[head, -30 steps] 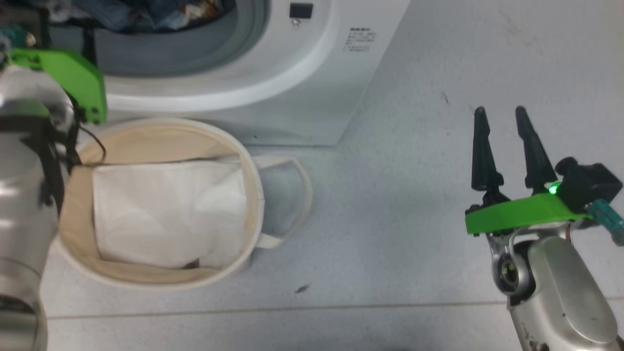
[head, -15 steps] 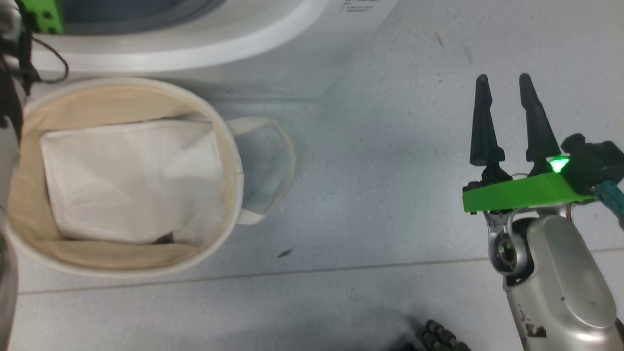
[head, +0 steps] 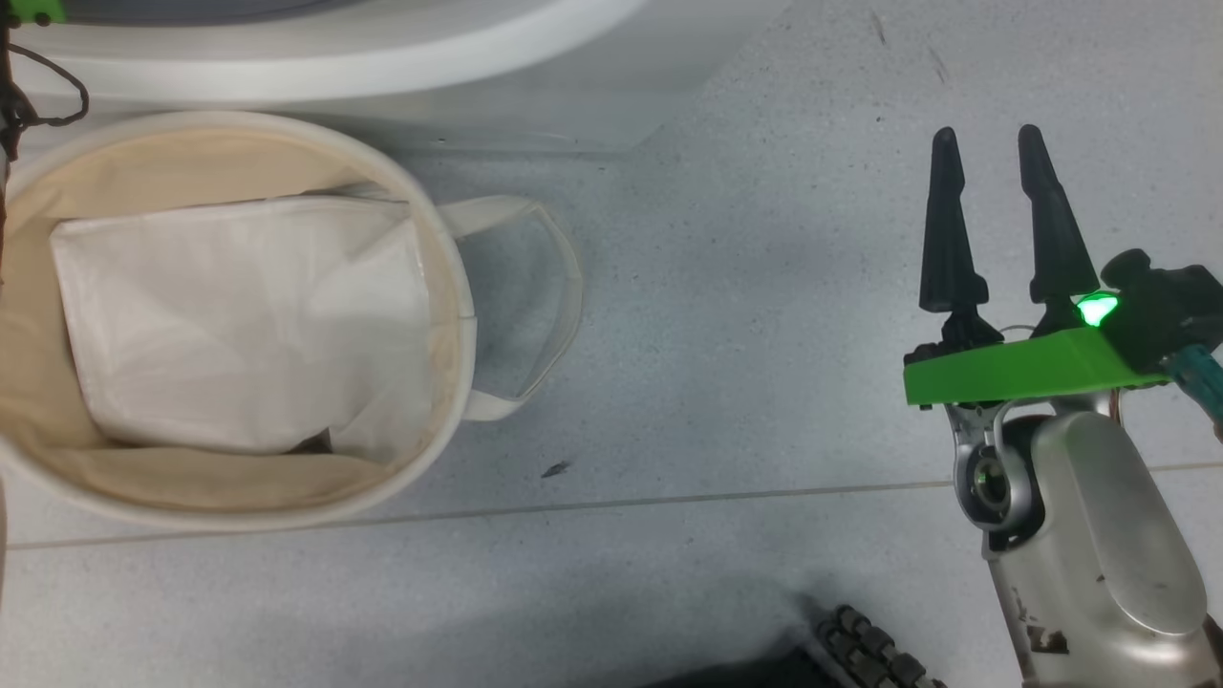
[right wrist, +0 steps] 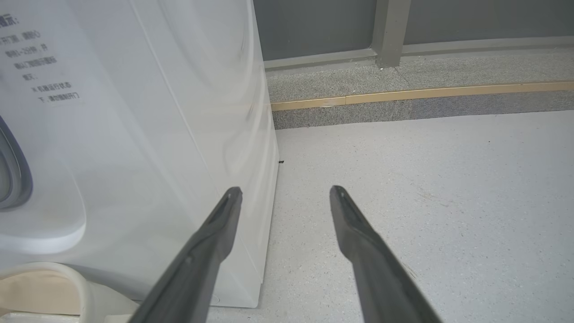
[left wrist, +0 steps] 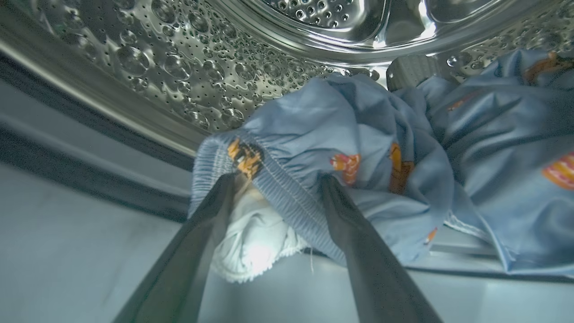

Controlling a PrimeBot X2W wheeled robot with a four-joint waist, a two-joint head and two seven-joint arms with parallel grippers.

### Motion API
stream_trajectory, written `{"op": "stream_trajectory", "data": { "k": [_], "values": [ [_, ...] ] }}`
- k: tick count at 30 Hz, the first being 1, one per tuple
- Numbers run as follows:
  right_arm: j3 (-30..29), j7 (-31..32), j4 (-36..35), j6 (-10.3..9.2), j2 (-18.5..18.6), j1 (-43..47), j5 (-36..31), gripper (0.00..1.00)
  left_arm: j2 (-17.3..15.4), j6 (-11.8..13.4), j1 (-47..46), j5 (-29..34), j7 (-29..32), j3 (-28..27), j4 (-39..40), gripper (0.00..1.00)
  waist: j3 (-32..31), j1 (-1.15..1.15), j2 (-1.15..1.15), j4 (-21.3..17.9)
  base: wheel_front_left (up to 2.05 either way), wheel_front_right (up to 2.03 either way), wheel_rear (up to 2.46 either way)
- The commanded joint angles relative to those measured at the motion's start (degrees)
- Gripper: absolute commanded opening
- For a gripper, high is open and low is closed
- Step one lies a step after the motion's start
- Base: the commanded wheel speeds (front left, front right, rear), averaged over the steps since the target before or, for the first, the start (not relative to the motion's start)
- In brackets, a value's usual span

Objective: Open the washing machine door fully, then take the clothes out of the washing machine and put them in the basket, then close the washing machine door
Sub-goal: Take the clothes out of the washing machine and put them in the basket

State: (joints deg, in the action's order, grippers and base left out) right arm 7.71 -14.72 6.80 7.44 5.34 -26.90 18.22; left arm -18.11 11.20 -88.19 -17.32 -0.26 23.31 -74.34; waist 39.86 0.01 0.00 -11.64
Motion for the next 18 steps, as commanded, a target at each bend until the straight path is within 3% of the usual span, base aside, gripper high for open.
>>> {"op": "stream_trajectory", "data": {
  "k": [1,3,4,12,18],
  "values": [
    [0.93,-0.28,-1.73,0.05,-0.45,0.04,-0.36,1.00,-2.19,-0.57,-2.37,-0.03,0.40,0.10,0.95,1.00,0.15,-0.01,0.00,0.03,0.00,0.00,0.00],
    [0.93,-0.28,-1.75,0.05,-0.46,-0.10,-0.36,1.00,-2.11,-1.42,-2.29,0.08,0.46,0.58,0.86,1.00,0.36,-0.01,0.00,0.02,0.00,0.00,0.00],
    [0.89,-0.28,-1.72,0.05,-0.48,-0.20,-0.38,1.00,-2.16,-2.29,-2.19,0.16,0.10,1.01,0.79,0.00,0.48,-0.01,0.00,0.00,0.00,0.00,0.00],
    [0.67,-0.28,-1.42,0.05,-0.56,-0.05,-0.39,1.00,-2.21,-5.05,-1.53,-0.28,-0.73,1.81,0.61,0.00,0.18,-0.01,0.00,0.28,0.00,0.00,0.00],
    [0.71,-0.28,-0.54,0.05,-0.35,0.15,-0.34,1.00,-1.28,-8.26,0.06,-3.10,-8.05,0.03,0.94,0.00,-1.96,-0.01,0.00,1.10,0.00,0.00,0.00]
  ]
}}
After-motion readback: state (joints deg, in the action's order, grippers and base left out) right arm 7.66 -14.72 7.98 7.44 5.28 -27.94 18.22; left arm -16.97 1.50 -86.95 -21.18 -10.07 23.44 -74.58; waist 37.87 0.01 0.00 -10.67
